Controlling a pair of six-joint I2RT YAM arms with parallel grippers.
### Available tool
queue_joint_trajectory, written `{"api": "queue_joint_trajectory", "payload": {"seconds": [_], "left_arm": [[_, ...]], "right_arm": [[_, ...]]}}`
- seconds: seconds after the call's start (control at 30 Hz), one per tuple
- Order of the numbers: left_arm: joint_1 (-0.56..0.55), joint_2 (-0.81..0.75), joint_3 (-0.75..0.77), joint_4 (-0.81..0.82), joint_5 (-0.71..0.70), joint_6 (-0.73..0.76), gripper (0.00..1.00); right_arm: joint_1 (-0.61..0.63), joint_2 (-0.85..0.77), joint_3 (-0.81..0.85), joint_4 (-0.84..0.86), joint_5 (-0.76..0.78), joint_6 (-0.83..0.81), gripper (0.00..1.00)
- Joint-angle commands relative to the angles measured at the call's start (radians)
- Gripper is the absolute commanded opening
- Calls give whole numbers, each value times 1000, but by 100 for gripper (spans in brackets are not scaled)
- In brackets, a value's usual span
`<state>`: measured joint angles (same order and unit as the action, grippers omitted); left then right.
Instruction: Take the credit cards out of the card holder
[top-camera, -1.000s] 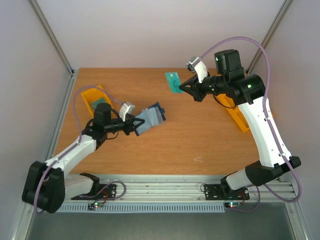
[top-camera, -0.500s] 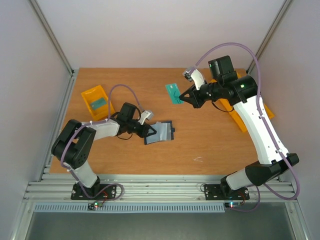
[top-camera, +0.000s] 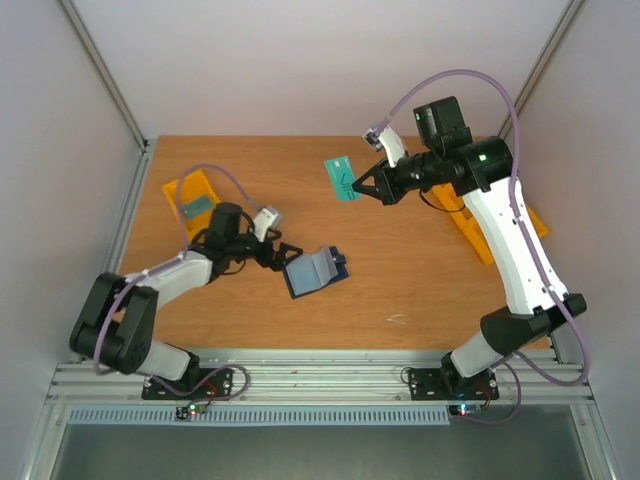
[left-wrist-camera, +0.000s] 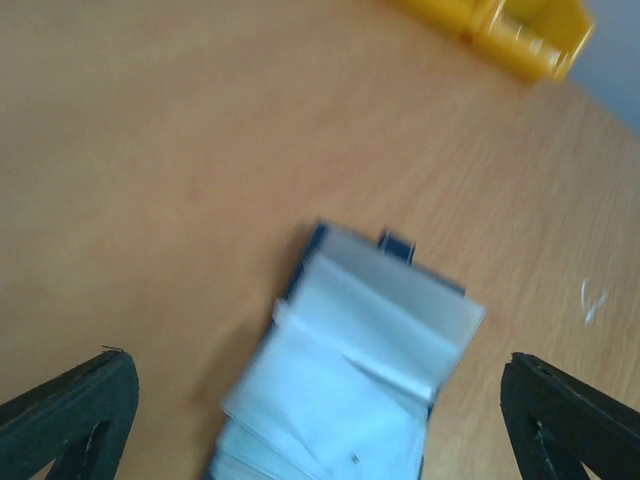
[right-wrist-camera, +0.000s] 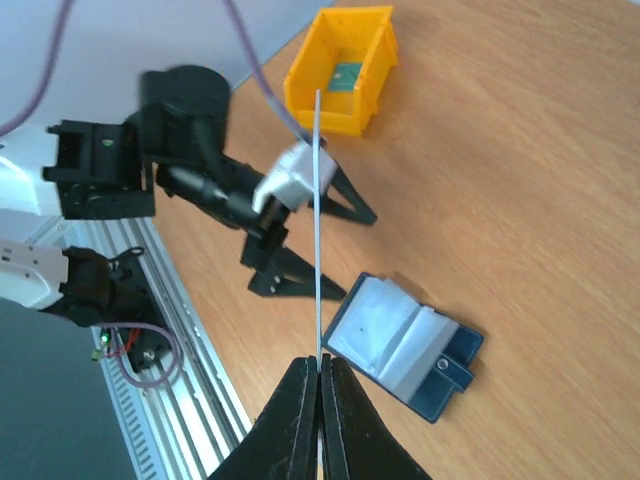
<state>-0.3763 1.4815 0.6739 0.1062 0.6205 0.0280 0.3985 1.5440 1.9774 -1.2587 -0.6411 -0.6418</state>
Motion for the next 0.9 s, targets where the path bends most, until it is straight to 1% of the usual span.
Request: {"api": "queue_joint_trajectory", "payload": {"seconds": [0.0,0.03,0.1,0.13,0.17,0.2,0.23,0.27,0.33,0.4,0.43,0.47,0.5,0.53,0.6,0.67,0.7,0.77,0.83,0.87], "left_arm": [[117,-133,13,121,186,58,99],[132,-171,23,107,197,105,99],[142,-249,48,60,171,201,99],[142,-287,69,32,156,282,99],[141,-324,88,8,132,332,99],[141,-366,100,14,109,389,99],[140,-407,96,54,79,418,99],[140,-453,81,128,53,455,99],[140,-534,20,291,53,528,98],[132,-598,-45,421,112,731,97],[125,-608,-72,477,134,867,97],[115,-608,-99,551,150,969,97],[104,-601,-119,603,161,1126,97],[97,-585,-138,656,174,1216,97],[90,-538,-160,772,207,1447,96],[89,-483,-173,888,248,1562,95],[89,-468,-173,914,270,1595,93],[83,-466,-170,894,311,1667,88],[73,-465,-167,882,321,1700,82],[65,-463,-165,882,316,1704,78]], "right_arm": [[-4,93,133,-116,-26,90,1],[-5,120,167,-145,-33,107,1],[-9,181,250,-222,-81,136,1],[-9,206,286,-245,-118,151,1],[-9,226,311,-257,-156,164,1],[-9,241,327,-263,-198,176,1],[-8,252,335,-264,-226,188,1],[-8,260,344,-268,-244,202,1],[0,279,359,-291,-225,215,1],[15,291,363,-314,-226,217,1],[26,294,360,-317,-229,225,1],[42,299,359,-318,-233,227,1],[59,301,359,-317,-235,228,1],[78,306,360,-317,-235,227,1],[113,315,362,-312,-237,225,1],[141,327,367,-308,-241,227,1],[152,335,370,-306,-240,232,1],[173,344,375,-301,-236,238,1],[187,351,380,-296,-233,241,1],[193,355,380,-293,-235,247,1]]}}
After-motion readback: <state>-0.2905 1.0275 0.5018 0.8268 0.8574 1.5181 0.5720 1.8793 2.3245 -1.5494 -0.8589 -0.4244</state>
